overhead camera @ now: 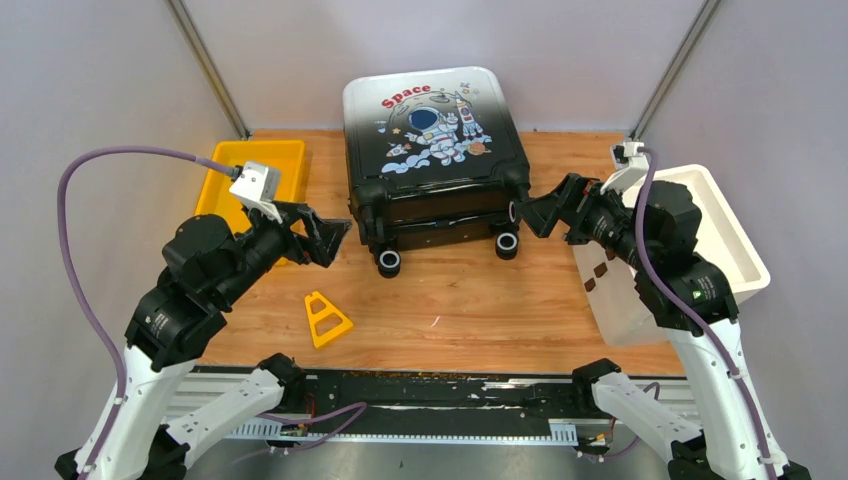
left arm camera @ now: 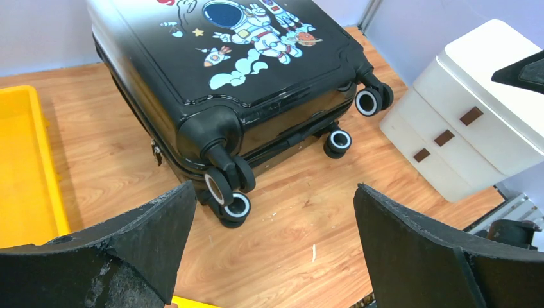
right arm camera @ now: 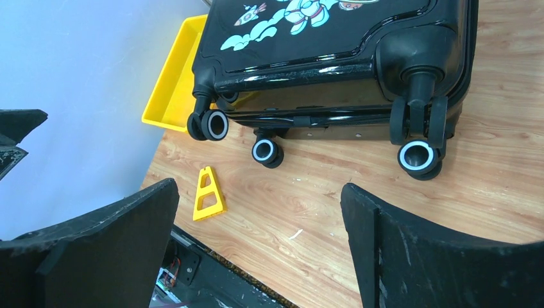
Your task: Open, take out, and arrange the luggage
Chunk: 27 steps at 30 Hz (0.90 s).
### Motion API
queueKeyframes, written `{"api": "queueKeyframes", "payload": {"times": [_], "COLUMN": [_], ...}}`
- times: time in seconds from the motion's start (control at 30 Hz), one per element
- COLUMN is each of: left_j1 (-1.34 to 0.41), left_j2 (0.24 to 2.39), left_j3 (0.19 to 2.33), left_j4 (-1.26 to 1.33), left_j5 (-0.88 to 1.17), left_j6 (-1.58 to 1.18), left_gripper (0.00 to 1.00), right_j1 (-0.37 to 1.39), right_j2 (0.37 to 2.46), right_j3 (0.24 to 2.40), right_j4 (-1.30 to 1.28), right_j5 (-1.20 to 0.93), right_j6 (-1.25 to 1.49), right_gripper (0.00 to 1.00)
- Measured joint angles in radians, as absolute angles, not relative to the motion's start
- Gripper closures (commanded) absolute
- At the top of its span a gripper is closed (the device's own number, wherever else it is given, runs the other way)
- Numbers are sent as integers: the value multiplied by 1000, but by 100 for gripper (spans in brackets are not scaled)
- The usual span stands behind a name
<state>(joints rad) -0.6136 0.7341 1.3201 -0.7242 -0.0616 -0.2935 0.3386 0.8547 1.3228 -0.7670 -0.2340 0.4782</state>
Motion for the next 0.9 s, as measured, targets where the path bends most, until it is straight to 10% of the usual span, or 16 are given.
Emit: {"api": "queueKeyframes", "payload": {"times": [0.9], "left_j1": [-614], "left_j2": [648], "left_j3": [961], "left_j4": [-669], "left_j5": [-156], "left_j6": [-168], "left_gripper": [0], "right_j1": [409], "right_j2": [1160], "right_j3": [1184], "right_j4": [-606], "right_j5": [-109], "right_j6": [493], "right_gripper": [25]}}
